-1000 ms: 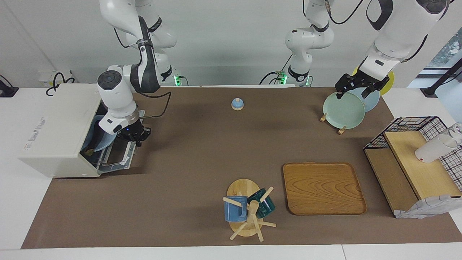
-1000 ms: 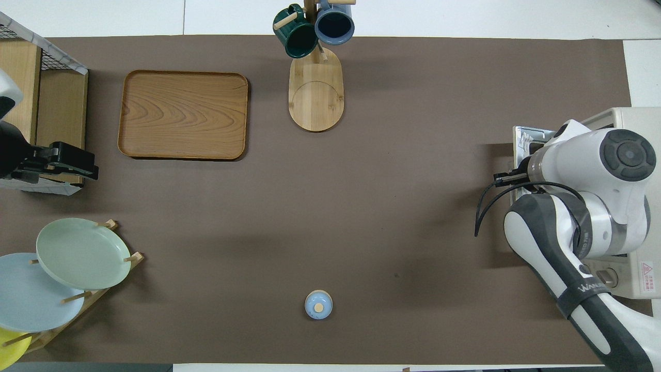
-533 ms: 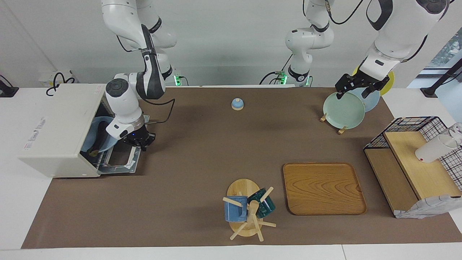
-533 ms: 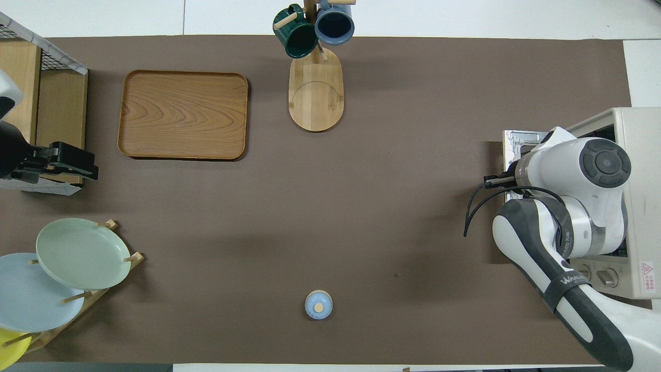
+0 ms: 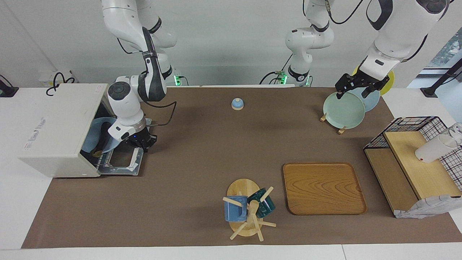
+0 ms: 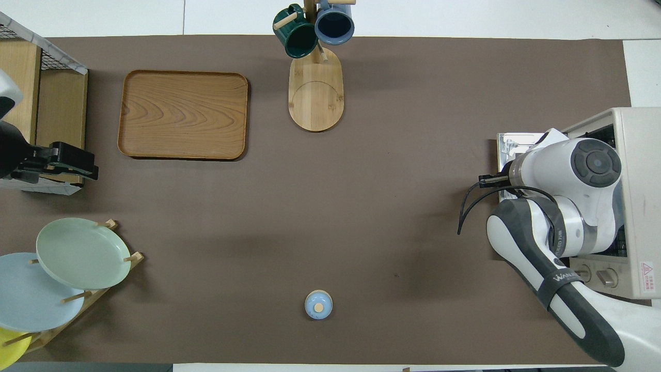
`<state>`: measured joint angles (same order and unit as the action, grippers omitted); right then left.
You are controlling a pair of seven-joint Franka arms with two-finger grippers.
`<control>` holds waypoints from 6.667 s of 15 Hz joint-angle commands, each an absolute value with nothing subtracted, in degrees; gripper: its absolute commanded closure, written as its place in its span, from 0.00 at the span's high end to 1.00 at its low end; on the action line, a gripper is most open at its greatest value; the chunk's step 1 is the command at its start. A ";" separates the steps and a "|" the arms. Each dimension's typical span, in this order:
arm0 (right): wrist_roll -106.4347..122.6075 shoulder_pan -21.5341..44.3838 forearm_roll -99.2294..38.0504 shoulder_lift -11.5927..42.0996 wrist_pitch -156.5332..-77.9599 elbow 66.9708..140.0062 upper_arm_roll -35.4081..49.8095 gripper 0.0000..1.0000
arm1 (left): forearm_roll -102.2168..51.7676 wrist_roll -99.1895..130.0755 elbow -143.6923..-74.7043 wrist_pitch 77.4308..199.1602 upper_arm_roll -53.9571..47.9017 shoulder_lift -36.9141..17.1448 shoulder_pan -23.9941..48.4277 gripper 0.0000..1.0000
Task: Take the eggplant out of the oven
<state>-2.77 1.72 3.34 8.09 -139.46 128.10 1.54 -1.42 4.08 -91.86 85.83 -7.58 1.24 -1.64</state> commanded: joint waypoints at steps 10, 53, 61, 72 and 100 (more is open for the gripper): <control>-7.12 2.92 4.12 2.47 -123.41 122.43 0.26 0.47 | -1.41 3.69 -92.28 85.34 -7.12 2.02 -1.32 1.00; -52.64 43.07 14.34 30.05 -107.92 83.94 1.75 0.00 | -3.51 3.51 -92.55 88.24 -7.03 1.93 -2.72 1.00; -52.73 42.89 13.27 28.65 -127.96 95.70 2.90 0.00 | -4.57 3.52 -92.90 88.95 -7.03 1.93 -4.13 1.00; -45.64 40.80 14.15 25.51 -116.39 87.53 2.38 0.23 | -5.09 3.43 -93.60 90.62 -7.12 1.93 -3.43 1.00; -19.25 3.61 18.98 8.97 -130.52 127.35 2.20 0.00 | -2.99 35.42 -107.05 143.87 -7.38 -24.25 39.02 1.00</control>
<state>-19.95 5.59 17.35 10.87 -129.31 124.91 1.54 -4.41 34.14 -107.58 141.98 -8.47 -23.20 38.13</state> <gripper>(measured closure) 0.991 0.000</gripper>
